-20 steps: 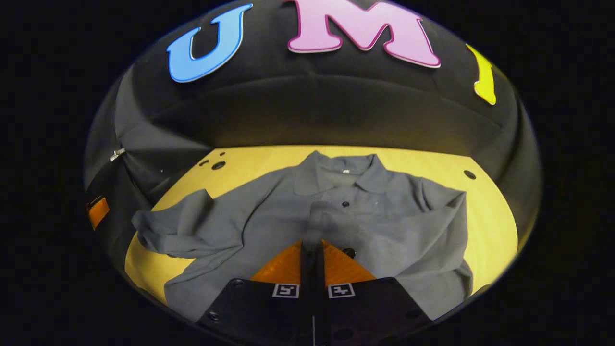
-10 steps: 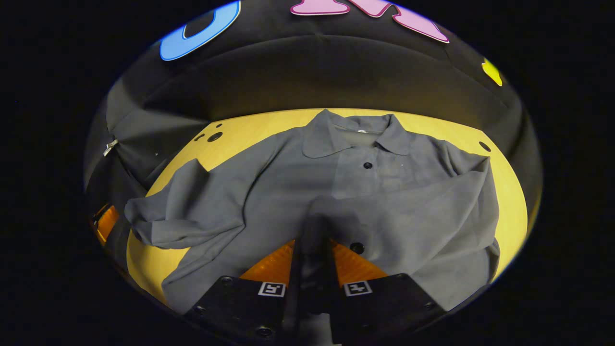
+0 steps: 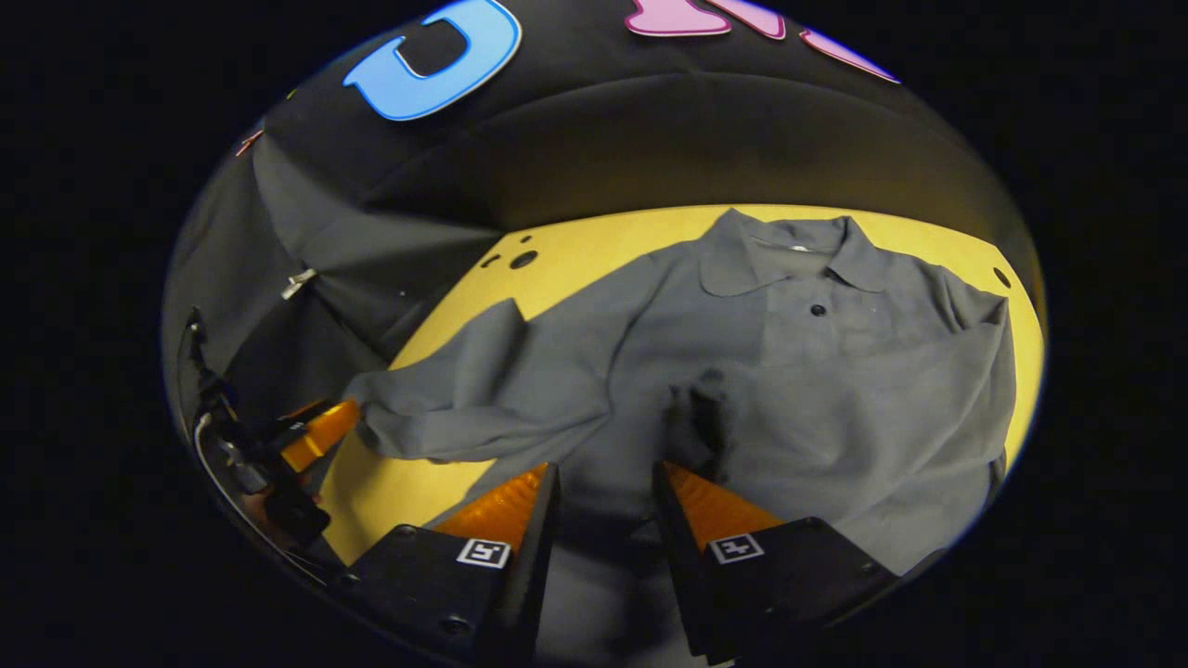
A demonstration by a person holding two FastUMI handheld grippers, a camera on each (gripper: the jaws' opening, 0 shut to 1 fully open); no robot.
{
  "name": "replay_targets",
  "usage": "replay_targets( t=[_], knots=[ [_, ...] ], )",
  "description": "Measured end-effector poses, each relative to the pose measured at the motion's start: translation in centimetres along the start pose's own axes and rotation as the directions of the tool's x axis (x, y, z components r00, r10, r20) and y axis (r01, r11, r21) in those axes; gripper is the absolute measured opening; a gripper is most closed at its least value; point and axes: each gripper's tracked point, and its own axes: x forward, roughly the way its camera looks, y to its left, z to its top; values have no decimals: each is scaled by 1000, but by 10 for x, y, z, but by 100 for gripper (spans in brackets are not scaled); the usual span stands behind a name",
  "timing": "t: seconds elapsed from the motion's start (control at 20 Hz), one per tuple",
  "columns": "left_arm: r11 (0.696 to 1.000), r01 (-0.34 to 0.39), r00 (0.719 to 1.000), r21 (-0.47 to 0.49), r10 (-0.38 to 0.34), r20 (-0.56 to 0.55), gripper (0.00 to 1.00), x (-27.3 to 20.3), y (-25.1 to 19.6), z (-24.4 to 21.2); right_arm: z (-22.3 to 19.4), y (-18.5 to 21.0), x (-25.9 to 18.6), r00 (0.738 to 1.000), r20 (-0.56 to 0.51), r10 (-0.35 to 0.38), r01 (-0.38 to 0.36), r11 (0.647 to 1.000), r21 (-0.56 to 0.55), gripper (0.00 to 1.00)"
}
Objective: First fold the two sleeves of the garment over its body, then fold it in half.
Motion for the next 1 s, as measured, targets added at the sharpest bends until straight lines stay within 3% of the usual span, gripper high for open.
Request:
replay_targets(
  t=[0.05,0.1,0.55,0.6,0.65,0.75,0.85,0.9,1.0],
  knots=[
    [1000,0,1000,-7,0,-12,95,5,0,-3,3,2,-6,1000,12,3,-3,1000,0,65],
    [1000,1,1000,-11,-1,-31,96,10,0,-9,6,1,-13,1000,27,-4,4,1000,-2,69],
    [1000,-9,987,6,9,-161,99,38,4,-47,2,-32,-76,995,61,-81,82,996,-18,70],
    [1000,1,988,11,1,-155,92,37,3,-44,1,-36,-82,994,63,-88,88,996,-12,70],
    [1000,11,986,19,-7,-168,92,36,0,-47,-1,-38,-87,994,66,-92,93,996,-7,70],
    [996,72,985,44,-64,-161,79,40,-9,-44,-4,-42,-96,993,71,-98,98,995,4,70],
    [997,56,987,50,-48,-155,27,45,-9,-40,-6,-49,-105,991,79,-110,110,994,13,70],
    [997,50,986,57,-40,-163,17,43,-9,-41,-6,-51,-110,990,85,-113,111,994,19,70],
    [997,40,984,70,-27,-179,10,40,-10,-40,-6,-58,-120,988,99,-121,118,992,40,70]
  ],
)
